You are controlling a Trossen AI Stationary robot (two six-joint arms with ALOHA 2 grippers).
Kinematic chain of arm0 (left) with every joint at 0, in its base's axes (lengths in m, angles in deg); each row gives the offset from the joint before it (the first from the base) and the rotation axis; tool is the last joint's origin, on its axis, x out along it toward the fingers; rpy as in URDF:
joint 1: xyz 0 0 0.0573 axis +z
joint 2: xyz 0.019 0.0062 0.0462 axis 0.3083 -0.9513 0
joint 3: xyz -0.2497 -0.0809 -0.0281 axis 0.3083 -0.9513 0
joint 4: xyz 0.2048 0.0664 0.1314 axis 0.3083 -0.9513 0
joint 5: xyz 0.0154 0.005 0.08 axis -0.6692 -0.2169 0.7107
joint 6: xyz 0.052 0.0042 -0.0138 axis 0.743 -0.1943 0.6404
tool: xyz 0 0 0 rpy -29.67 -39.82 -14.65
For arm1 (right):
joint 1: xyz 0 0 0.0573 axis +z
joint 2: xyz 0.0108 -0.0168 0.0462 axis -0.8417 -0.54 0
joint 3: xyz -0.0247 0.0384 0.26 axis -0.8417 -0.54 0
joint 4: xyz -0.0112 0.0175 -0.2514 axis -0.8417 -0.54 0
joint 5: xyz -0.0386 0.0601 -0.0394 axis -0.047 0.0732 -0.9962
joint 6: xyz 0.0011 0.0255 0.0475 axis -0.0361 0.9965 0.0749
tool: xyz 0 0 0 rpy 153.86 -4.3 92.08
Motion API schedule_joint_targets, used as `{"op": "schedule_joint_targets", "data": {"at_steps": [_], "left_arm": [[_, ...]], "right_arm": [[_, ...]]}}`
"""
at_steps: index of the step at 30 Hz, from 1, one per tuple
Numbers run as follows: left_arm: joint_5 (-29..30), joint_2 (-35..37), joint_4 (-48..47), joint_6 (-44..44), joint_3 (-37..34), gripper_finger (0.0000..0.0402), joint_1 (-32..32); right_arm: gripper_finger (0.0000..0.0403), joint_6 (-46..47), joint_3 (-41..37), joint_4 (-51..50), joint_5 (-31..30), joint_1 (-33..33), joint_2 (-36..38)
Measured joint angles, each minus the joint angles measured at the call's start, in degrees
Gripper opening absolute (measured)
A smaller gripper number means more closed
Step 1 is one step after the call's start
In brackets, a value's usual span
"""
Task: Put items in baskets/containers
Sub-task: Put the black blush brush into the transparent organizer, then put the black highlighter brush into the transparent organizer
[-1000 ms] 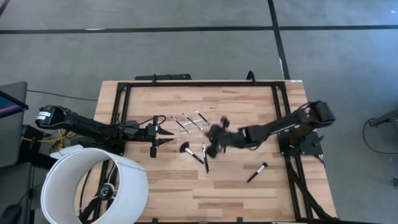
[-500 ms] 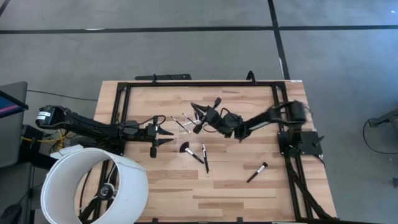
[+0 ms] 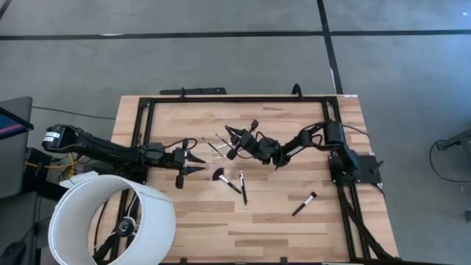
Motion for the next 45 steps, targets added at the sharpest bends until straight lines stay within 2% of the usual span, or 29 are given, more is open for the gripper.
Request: {"op": "schedule_joint_targets", "data": {"at_steps": [6,9,14,22,31,36,45], "left_arm": [[-0.2,-4.0,-0.1,0.0,0.0,0.0106,0.0],[-2.6,-7.9,0.0,0.5,0.0,0.0118,0.0],[-8.9,-15.3,6.0,2.2,0.5,0.0158,0.0],[-11.0,-30.1,6.9,9.4,9.6,0.0218,0.0],[-12.0,-44.3,7.0,11.9,18.0,0.0221,0.0],[-14.1,-48.1,7.0,12.9,21.9,0.0209,0.0],[-14.6,-53.4,7.4,12.7,23.6,0.0202,1.8]], "right_arm": [[0.0051,0.1,1.4,-2.8,0.0,0.4,0.9],[0.0077,0.1,2.2,-3.2,0.0,1.1,0.9],[0.0119,0.0,3.5,-3.4,0.0,2.3,1.4],[0.0164,0.0,3.9,-6.8,-0.1,5.2,7.9],[0.0169,0.1,3.9,-26.6,-0.6,8.9,20.2],[0.0160,0.0,3.9,-30.1,-0.7,11.4,23.9],[0.0148,-0.4,3.9,-31.2,-1.9,14.9,25.4]]}}
